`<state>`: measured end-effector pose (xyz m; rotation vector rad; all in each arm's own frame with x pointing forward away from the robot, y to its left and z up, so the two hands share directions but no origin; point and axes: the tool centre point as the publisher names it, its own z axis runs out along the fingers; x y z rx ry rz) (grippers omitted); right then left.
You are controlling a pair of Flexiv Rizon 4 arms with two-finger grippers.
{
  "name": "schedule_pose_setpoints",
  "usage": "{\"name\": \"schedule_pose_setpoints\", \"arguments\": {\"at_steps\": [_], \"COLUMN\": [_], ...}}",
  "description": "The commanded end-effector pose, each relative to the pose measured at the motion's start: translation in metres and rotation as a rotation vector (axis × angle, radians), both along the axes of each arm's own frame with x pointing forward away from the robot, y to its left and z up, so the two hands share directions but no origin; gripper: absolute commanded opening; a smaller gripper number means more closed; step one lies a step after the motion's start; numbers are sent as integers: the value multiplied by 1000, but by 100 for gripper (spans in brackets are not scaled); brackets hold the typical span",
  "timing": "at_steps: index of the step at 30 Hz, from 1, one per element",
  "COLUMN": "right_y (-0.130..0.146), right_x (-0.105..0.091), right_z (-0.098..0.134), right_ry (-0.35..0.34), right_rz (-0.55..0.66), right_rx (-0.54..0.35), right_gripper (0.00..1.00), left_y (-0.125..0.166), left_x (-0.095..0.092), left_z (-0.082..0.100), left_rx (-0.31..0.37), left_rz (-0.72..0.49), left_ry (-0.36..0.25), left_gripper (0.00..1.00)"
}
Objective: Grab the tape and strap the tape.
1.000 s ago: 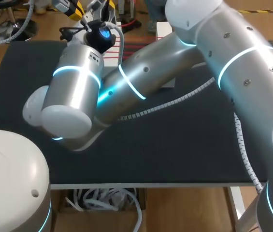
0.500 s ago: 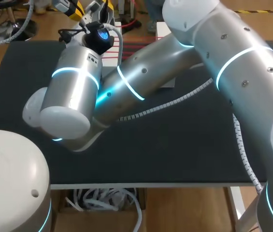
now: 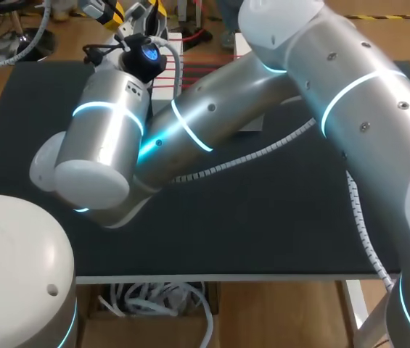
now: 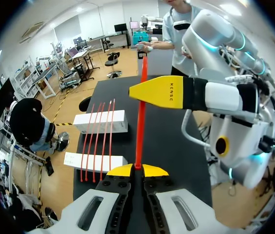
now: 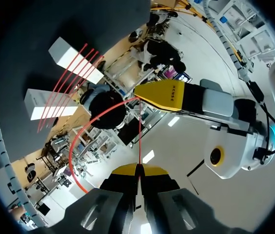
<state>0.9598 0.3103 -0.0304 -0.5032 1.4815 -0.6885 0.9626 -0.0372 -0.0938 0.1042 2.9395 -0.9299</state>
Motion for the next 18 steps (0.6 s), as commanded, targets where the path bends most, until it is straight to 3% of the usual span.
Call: {"name": "schedule_pose_setpoints", "arguments": {"at_steps": [1, 18], "right_y": [2, 6], "right_x": [1, 1], "right_z": [-1, -6], "right_ry": [1, 12], "right_rz": [-5, -9], "right_rx": [-4, -37], "right_gripper": [0, 0], "left_y": [0, 0], "left_x": [1, 1], "left_z": [1, 1], "left_rx": [3, 3], "left_rz": [-1, -1], "left_ry": [3, 3], "left_gripper": [0, 0]}}
